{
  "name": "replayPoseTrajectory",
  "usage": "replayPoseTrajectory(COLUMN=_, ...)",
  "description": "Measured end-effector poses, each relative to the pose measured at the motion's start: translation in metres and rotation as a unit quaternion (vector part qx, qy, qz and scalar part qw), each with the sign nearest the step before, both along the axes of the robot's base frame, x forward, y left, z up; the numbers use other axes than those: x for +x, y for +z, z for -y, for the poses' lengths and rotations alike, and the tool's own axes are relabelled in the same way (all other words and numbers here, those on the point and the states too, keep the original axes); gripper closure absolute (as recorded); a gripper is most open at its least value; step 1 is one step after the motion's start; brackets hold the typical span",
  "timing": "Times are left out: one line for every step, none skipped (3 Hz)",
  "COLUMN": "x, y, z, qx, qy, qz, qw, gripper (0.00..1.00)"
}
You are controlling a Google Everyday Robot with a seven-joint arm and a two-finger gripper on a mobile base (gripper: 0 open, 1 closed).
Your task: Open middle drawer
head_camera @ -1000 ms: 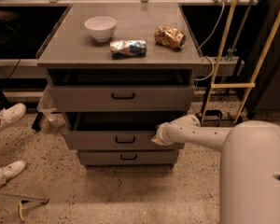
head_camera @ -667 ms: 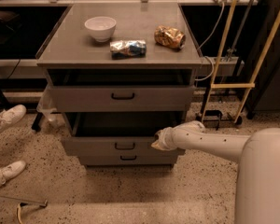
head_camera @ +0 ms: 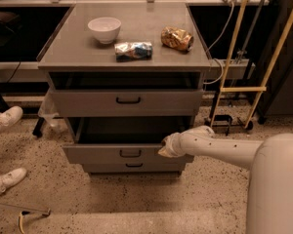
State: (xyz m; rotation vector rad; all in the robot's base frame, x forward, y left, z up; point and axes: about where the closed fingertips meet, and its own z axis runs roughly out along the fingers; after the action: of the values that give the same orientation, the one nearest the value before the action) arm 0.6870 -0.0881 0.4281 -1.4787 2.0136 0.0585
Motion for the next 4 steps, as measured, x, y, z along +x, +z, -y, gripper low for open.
replayPoseTrajectory(x=-0.012, y=-0.005, z=0.006, qx=-0.006, qy=-0.003, qz=-0.005, qw=1.0, gripper=1.0)
replayPoseTrajectory(x=-0.012, y=-0.002, z=0.006, qx=-0.006, qy=-0.003, qz=-0.005, qw=1.0, gripper=1.0)
replayPoseTrajectory(x=-0.014, y=0.004, z=0.025, qx=-0.014, qy=-0.014, qz=0.003, qw=0.9998, gripper=1.0)
replayPoseTrajectory(x=-0.014, y=0.005, z=0.024, qx=-0.014, qy=-0.014, qz=0.003, qw=0.9998, gripper=1.0)
